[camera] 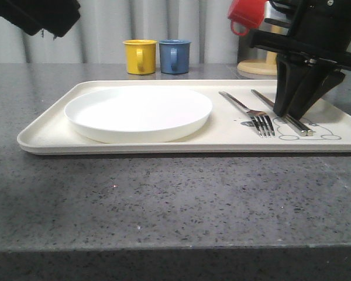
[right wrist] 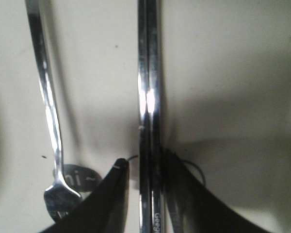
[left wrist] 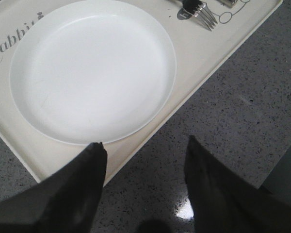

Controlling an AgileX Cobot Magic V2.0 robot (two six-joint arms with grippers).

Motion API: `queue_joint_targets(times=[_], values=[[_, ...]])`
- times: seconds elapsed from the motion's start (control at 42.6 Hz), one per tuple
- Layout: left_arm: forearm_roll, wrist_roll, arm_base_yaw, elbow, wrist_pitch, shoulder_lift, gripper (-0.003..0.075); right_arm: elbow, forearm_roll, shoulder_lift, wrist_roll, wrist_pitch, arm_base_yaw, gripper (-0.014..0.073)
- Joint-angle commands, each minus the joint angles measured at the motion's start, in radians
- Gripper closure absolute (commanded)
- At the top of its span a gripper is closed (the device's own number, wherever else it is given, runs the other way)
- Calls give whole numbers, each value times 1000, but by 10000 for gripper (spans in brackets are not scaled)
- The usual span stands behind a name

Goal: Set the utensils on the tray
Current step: 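Grasp the steel chopsticks with the right gripper and lay them beside the fork, then grasp the steel spoon with the right gripper and lay it beside the chopsticks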

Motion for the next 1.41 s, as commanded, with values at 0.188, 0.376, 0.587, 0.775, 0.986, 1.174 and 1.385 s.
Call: queue_joint_targets(times=[0.188, 0.376, 0.587, 0.775, 0.986, 1.174, 1.385], values=[[-4, -10, -8, -27, -57, -18, 352, -32, -66, -105, -104, 18, -3, 264], [-4, -10, -8, -27, -57, -18, 352, -31, -235, -202, -108, 57, -78, 264], [-4, -10, -8, -27, -57, -18, 352, -31, -243, -211, -128, 78, -274, 264], [-4, -10, -8, -27, -57, -18, 352, -31, -243, -169, -188, 95, -386, 264], [-4, -10, -8, -27, -59, -18, 352, -31, -245, -86, -205, 75, -422, 265], [-4, -10, -8, -27, -59, -18, 352, -31, -245, -31, -206, 48, -422, 272], [-4, -10, -8, -27, -59, -18, 352, -32, -245, -28, -206, 46, -422, 537]])
